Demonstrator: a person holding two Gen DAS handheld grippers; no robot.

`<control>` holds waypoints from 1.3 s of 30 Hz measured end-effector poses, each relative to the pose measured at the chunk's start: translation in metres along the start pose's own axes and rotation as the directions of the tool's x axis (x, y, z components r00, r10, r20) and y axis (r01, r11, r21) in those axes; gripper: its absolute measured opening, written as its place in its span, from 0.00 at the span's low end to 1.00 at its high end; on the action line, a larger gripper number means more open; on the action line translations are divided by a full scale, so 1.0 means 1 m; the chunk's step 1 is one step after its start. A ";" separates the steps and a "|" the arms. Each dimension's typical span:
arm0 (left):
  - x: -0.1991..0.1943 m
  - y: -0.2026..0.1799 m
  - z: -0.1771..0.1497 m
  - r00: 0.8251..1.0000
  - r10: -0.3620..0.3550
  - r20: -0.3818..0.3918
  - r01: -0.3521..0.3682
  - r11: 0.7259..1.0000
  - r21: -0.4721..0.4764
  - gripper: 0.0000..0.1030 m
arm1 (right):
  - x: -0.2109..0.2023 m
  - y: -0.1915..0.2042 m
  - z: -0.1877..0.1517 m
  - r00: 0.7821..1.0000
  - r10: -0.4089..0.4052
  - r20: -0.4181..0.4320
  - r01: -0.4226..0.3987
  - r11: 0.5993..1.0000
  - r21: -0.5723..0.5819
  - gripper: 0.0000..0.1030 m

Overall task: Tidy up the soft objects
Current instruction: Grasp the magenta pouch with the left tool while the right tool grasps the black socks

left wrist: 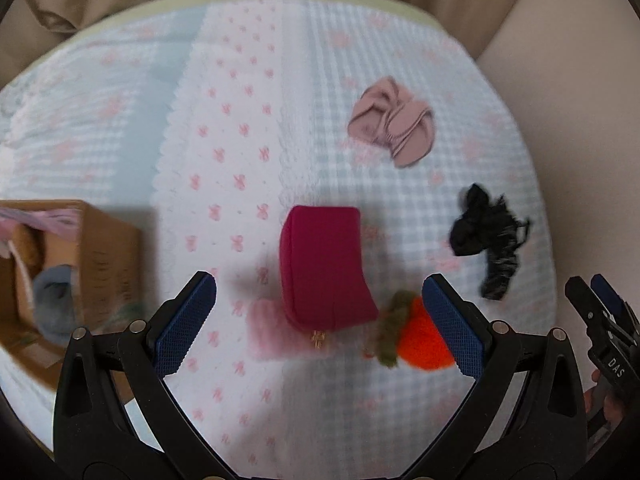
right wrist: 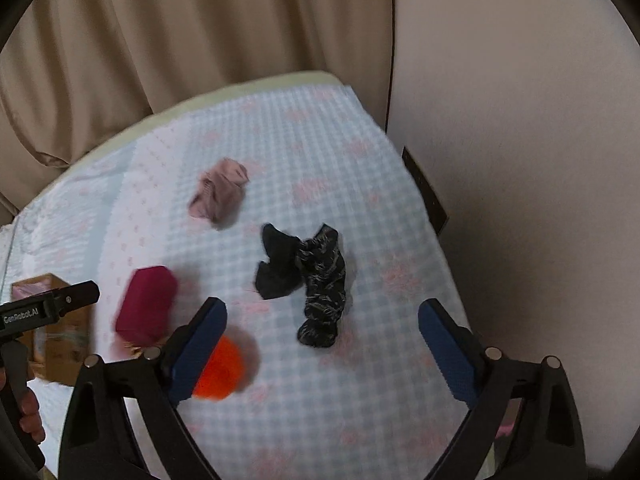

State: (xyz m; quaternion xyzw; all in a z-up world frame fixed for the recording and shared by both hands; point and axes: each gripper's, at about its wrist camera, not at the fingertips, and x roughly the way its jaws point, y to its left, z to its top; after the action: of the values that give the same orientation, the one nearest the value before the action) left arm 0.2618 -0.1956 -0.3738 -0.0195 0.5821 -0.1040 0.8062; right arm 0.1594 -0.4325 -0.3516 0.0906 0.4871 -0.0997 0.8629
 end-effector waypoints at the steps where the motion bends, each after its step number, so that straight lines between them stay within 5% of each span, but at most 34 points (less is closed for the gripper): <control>1: 0.012 0.000 0.000 1.000 0.003 -0.012 -0.003 1.000 0.000 0.99 | 0.012 -0.002 -0.001 1.000 0.000 -0.011 0.000 1.000 0.001 0.90; 9: 0.084 0.002 -0.001 0.995 0.029 -0.094 -0.029 1.000 0.011 0.96 | 0.077 -0.012 -0.009 0.997 -0.004 -0.076 0.005 1.000 0.003 0.84; 17: 0.122 0.004 0.003 0.988 0.020 -0.156 -0.020 1.000 0.005 0.68 | 0.110 -0.009 -0.010 0.994 -0.008 -0.106 0.007 1.000 -0.012 0.68; 22: 0.126 0.001 0.004 0.986 0.025 -0.163 -0.020 0.999 0.028 0.53 | 0.120 -0.004 -0.013 0.991 -0.003 -0.135 0.001 1.000 -0.015 0.36; 39: 0.072 -0.004 0.018 0.996 -0.024 -0.084 0.026 0.999 0.030 0.46 | 0.061 0.001 0.002 0.998 -0.034 -0.057 0.036 0.999 0.023 0.33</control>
State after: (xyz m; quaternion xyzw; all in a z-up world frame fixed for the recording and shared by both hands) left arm 0.2996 -0.2144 -0.4344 -0.0098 0.6135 -0.1239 0.7799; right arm 0.1924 -0.4369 -0.4026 0.0953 0.5117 -0.1182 0.8456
